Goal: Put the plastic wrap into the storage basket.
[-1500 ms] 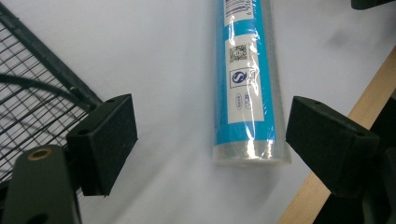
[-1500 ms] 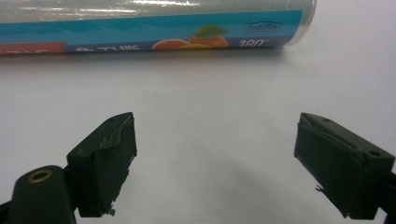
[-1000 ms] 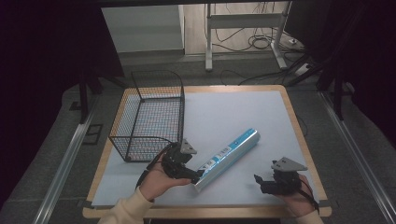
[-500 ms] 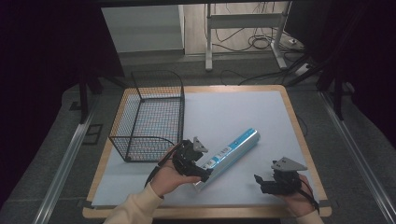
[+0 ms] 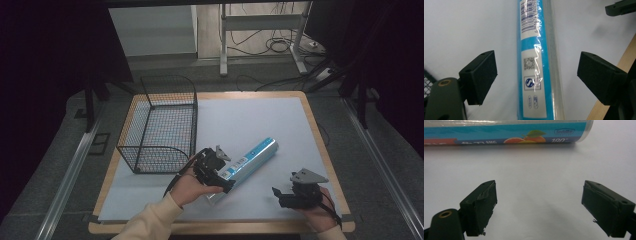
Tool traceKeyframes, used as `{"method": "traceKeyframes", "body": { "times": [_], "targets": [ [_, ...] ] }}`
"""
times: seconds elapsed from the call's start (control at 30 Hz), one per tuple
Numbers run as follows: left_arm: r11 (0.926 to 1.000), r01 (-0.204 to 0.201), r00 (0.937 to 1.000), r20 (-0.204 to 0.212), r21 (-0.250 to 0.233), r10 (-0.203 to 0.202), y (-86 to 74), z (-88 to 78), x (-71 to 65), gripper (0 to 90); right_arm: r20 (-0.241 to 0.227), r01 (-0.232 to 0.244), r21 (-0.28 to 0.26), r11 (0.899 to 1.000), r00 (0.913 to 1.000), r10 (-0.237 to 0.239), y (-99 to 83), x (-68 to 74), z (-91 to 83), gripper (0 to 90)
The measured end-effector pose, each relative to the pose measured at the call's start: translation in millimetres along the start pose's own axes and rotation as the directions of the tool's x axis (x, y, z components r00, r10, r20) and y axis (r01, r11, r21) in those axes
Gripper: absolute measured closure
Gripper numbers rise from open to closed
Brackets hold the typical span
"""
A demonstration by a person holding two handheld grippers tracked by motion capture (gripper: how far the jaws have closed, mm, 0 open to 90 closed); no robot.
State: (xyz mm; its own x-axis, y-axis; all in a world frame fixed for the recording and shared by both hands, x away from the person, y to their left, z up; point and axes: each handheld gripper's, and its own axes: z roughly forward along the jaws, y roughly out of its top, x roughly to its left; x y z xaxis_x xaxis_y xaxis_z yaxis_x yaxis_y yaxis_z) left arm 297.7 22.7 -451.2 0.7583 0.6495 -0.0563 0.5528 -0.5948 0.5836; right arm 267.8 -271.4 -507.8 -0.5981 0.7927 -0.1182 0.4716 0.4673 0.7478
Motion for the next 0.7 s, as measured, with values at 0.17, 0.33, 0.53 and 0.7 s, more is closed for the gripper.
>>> {"method": "traceKeyframes", "body": {
  "times": [0.17,0.33,0.53,0.7],
  "targets": [
    [0.9999,-0.010,0.9999,0.010,0.011,0.010,9.2,7.0,-4.1,16.1,-0.001,0.000,0.001,1.000,1.0000,0.000,-0.1,-0.2,-0.1,13.3],
    [0.9994,-0.017,0.9998,0.011,0.031,0.016,17.2,13.9,-6.7,16.1,-0.001,-0.003,0.004,1.000,1.0000,0.003,-0.4,-0.6,0.1,13.3],
    [0.9987,-0.021,0.9997,0.013,0.046,0.021,27.3,20.1,-8.7,16.1,0.000,-0.002,0.006,1.000,1.0000,0.002,-0.5,-0.3,0.4,13.3],
    [0.9982,-0.024,0.9996,0.014,0.055,0.023,34.5,24.6,-8.9,16.0,0.001,-0.002,0.003,1.000,1.0000,0.002,-0.3,-0.4,0.0,13.3]
  ]
}}
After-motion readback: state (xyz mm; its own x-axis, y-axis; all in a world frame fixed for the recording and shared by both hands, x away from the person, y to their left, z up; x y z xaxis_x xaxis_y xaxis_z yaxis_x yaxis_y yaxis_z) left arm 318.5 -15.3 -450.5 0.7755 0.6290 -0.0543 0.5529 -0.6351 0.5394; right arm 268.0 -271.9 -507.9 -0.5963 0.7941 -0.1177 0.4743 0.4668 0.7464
